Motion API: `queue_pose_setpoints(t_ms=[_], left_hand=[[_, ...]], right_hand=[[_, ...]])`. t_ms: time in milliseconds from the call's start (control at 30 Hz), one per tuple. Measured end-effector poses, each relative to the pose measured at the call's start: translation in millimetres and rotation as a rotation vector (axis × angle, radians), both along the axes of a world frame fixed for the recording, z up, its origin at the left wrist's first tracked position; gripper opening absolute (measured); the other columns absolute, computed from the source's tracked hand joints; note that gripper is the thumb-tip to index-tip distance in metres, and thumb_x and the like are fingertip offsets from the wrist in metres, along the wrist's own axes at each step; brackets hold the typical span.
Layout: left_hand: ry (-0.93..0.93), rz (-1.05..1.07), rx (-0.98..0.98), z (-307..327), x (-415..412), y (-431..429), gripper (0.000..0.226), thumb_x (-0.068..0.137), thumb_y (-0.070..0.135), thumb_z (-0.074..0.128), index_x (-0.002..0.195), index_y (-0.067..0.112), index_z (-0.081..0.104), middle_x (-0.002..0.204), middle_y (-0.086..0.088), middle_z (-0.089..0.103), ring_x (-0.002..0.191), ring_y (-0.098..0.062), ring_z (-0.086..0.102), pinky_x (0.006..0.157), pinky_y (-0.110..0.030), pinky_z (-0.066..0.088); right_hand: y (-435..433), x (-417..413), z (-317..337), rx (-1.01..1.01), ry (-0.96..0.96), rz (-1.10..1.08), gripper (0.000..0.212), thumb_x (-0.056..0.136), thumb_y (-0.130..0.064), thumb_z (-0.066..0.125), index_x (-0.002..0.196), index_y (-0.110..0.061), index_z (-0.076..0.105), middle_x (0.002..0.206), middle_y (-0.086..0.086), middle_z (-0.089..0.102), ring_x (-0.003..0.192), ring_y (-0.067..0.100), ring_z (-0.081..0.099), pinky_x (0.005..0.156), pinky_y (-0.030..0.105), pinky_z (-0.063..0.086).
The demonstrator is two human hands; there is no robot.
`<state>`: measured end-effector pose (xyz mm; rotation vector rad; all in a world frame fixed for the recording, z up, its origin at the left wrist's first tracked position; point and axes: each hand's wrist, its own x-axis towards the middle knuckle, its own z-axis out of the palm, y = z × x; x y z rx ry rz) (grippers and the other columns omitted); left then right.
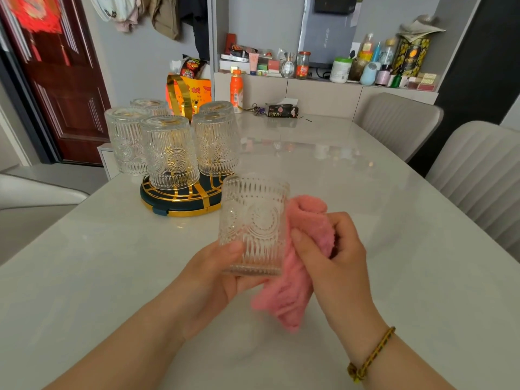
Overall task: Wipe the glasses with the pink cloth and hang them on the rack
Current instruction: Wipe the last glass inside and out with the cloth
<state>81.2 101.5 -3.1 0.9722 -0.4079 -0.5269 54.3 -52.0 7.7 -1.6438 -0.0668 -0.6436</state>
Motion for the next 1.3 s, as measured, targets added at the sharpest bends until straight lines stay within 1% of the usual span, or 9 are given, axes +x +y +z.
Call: queue_pose_setpoints(t_ms=[200, 367, 500, 667, 767, 867, 967, 1067, 1300], left_hand=[[-0.032, 0.086, 0.072, -2.5, 6.8, 3.2, 0.077, 0.035, 0.051, 0.086, 0.101, 0.016, 0.069, 0.102, -0.007, 0.072, 0.093, -0.020, 0.068, 0.072, -0.027, 0.055], [-0.068, 0.058, 0.112, -2.9, -0.9, -2.3, 0.087, 0.038, 0.051, 0.086, 0.113, 0.014, 0.062, 0.112, -0.011, 0.068, 0.102, -0.026, 0.065, 0.077, -0.030, 0.055], [0.050, 0.296, 0.067, -3.8, 7.6, 0.2, 0.120, 0.029, 0.048, 0.088, 0.131, 0.007, 0.040, 0.116, -0.015, 0.064, 0.092, -0.024, 0.068, 0.069, -0.030, 0.057], [0.122, 0.286, 0.153, -2.5, 9.3, -1.4, 0.048, 0.071, 0.047, 0.059, 0.109, 0.018, 0.056, 0.099, -0.003, 0.066, 0.081, -0.014, 0.064, 0.065, -0.029, 0.050], [0.078, 0.261, 0.261, -8.6, 10.1, -1.7, 0.056, 0.070, 0.056, 0.058, 0.109, 0.015, 0.057, 0.106, -0.007, 0.065, 0.097, -0.021, 0.060, 0.080, -0.034, 0.048], [-0.015, 0.189, 0.291, -9.6, 8.2, -0.8, 0.085, 0.045, 0.064, 0.077, 0.111, 0.012, 0.061, 0.108, -0.005, 0.070, 0.102, -0.018, 0.065, 0.084, -0.031, 0.055], [-0.006, 0.176, 0.224, -8.2, 7.7, -1.0, 0.098, 0.027, 0.064, 0.081, 0.107, 0.010, 0.063, 0.102, -0.006, 0.072, 0.094, -0.018, 0.068, 0.073, -0.024, 0.056], [-0.001, 0.164, 0.186, -6.9, 6.2, -3.1, 0.100, 0.028, 0.065, 0.080, 0.111, 0.014, 0.059, 0.103, -0.007, 0.072, 0.092, -0.021, 0.069, 0.069, -0.025, 0.056], [-0.050, 0.073, 0.271, -4.8, -0.3, -4.4, 0.099, 0.027, 0.069, 0.078, 0.110, 0.019, 0.058, 0.099, -0.005, 0.073, 0.088, -0.021, 0.070, 0.066, -0.026, 0.056]], right_hand=[[7.5, -7.2, 6.4, -0.261, -0.165, 0.109, 0.018, 0.062, -0.031, 0.060, 0.071, -0.022, 0.049, 0.080, 0.000, 0.050, 0.069, 0.008, 0.049, 0.060, 0.016, 0.042], [1.1, -6.0, 8.2, 0.025, -0.070, -0.014, 0.023, 0.072, -0.013, 0.072, 0.072, -0.025, 0.053, 0.070, -0.020, 0.059, 0.062, -0.004, 0.053, 0.055, 0.008, 0.043], [5.5, -4.0, 2.6, 0.127, 0.073, 0.214, 0.015, 0.068, -0.021, 0.063, 0.077, -0.019, 0.051, 0.060, -0.020, 0.059, 0.056, -0.006, 0.051, 0.054, 0.010, 0.044], [12.1, -4.1, -4.8, -0.004, 0.002, 0.246, 0.026, 0.060, -0.028, 0.066, 0.083, -0.030, 0.054, 0.084, -0.013, 0.061, 0.075, -0.001, 0.056, 0.065, 0.011, 0.046], [12.2, -3.6, -5.2, -0.174, -0.123, 0.203, 0.017, 0.064, -0.029, 0.056, 0.079, -0.036, 0.054, 0.096, -0.022, 0.051, 0.091, -0.002, 0.052, 0.077, 0.008, 0.041], [14.5, -6.5, -3.8, -0.322, -0.241, 0.189, 0.021, 0.065, -0.021, 0.051, 0.084, -0.029, 0.053, 0.095, -0.021, 0.049, 0.095, -0.009, 0.049, 0.080, 0.004, 0.037], [8.6, -5.2, -0.6, -0.132, -0.200, 0.144, 0.020, 0.064, -0.027, 0.055, 0.081, -0.037, 0.057, 0.091, -0.018, 0.058, 0.087, -0.004, 0.055, 0.075, 0.009, 0.043], [-2.3, 0.9, -0.5, 0.038, -0.115, 0.047, 0.017, 0.064, -0.029, 0.063, 0.076, -0.040, 0.058, 0.081, -0.019, 0.062, 0.075, -0.001, 0.057, 0.070, 0.019, 0.049], [-4.3, 0.1, 7.1, -0.060, -0.171, 0.004, 0.014, 0.070, -0.021, 0.062, 0.075, -0.032, 0.057, 0.084, -0.022, 0.061, 0.081, -0.003, 0.058, 0.070, 0.010, 0.045]])
